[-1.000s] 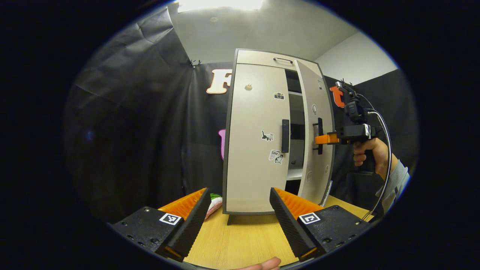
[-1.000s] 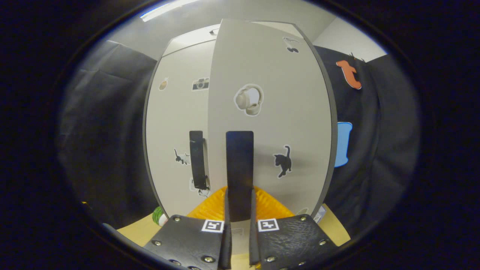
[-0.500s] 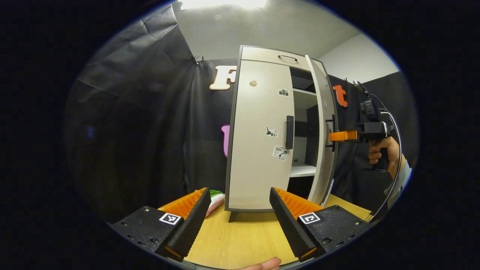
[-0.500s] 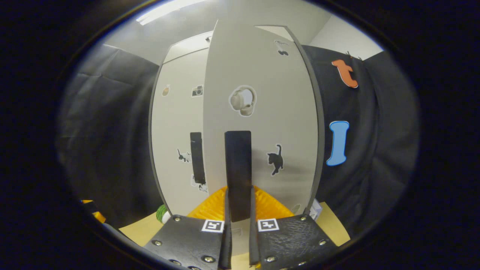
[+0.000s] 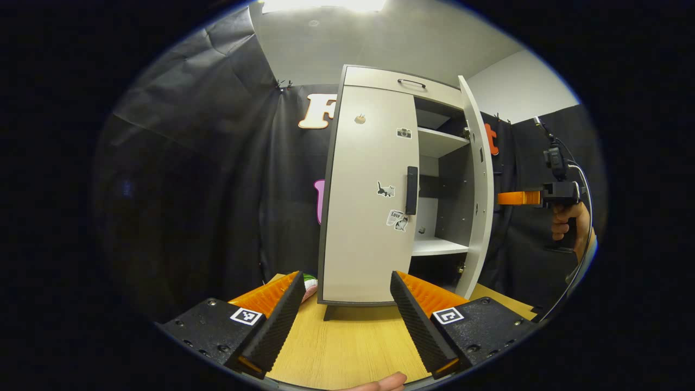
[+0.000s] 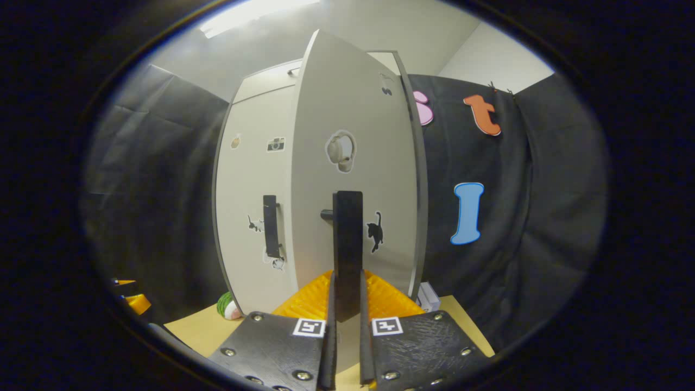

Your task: Open the right door of the double-door shoe cabinet with the right hand, and open the left door with the left hand.

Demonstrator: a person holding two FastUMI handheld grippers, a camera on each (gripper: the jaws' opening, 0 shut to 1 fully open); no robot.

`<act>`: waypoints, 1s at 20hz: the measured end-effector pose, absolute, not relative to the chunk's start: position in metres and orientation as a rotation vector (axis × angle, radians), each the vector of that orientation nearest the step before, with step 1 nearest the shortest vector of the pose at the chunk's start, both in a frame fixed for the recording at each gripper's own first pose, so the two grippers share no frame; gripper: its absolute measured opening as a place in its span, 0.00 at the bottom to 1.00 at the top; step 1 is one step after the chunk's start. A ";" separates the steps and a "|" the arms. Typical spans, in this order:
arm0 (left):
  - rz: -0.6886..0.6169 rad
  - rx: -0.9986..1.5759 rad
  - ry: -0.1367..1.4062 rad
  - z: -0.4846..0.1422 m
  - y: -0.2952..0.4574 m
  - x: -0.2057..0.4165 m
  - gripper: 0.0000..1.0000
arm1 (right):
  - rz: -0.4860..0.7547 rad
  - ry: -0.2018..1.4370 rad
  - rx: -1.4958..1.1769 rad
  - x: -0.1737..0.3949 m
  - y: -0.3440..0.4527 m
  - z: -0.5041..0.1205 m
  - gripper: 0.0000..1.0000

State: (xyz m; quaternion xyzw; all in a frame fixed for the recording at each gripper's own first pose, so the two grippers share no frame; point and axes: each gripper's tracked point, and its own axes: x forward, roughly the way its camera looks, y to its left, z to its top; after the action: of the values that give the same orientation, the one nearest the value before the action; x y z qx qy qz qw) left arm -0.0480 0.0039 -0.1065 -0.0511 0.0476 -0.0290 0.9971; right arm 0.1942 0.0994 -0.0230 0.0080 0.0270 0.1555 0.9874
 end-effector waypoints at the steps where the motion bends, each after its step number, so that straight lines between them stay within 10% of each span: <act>1: -0.064 -0.107 0.100 -0.108 0.001 -0.048 0.98 | 0.316 0.057 0.025 0.193 0.098 -0.023 0.17; 20: -0.098 -0.098 0.150 -0.135 -0.017 -0.042 0.98 | 0.209 0.038 0.003 0.188 0.037 -0.024 0.17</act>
State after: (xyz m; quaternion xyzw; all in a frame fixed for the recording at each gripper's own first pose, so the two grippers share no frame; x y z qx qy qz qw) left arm -0.0418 -0.0168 -0.1348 -0.0488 0.0747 -0.0488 0.9948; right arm 0.1882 0.0367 -0.0244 0.0017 0.0192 0.1044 0.9943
